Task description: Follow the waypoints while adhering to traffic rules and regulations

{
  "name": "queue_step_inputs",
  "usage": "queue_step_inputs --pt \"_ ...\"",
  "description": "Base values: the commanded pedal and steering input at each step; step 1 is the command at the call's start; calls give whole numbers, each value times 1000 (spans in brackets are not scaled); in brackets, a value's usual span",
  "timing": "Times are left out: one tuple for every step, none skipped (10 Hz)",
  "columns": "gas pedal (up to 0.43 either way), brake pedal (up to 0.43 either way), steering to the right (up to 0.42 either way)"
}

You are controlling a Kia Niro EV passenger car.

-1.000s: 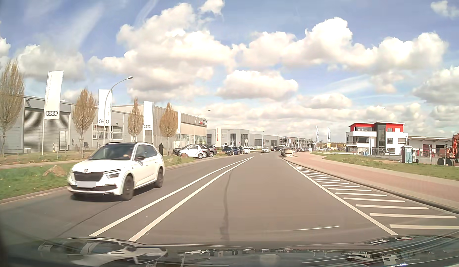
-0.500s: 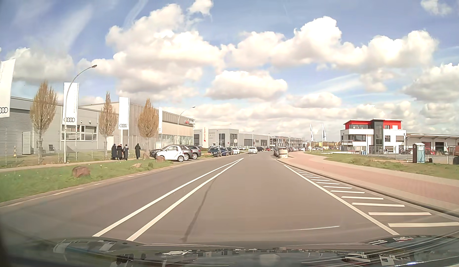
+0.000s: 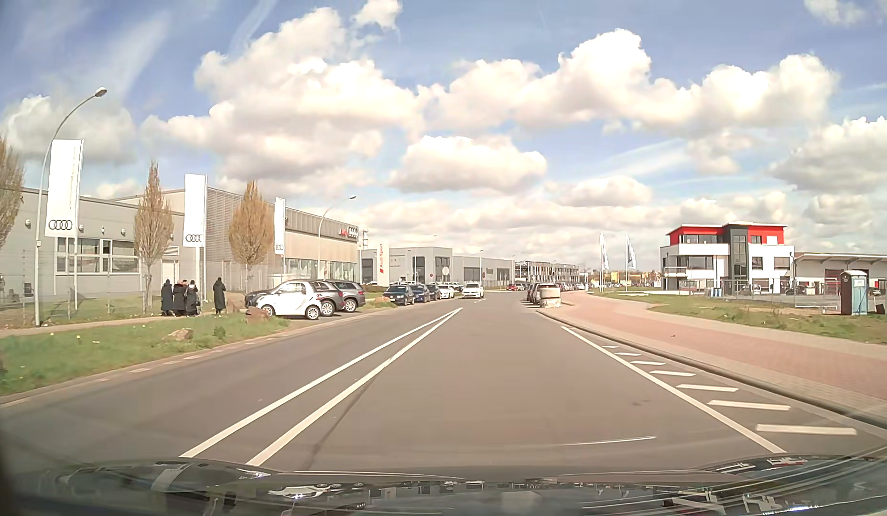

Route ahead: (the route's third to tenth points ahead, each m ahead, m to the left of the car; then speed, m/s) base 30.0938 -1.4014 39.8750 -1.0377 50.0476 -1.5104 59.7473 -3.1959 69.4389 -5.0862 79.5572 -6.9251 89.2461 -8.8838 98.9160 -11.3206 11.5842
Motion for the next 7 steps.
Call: queue_step_inputs --pt "169 0 3" --pt "169 0 3" --pt "169 0 3" --pt "169 0 3" --pt "169 0 3" --pt "169 0 4" --pt "169 0 3"
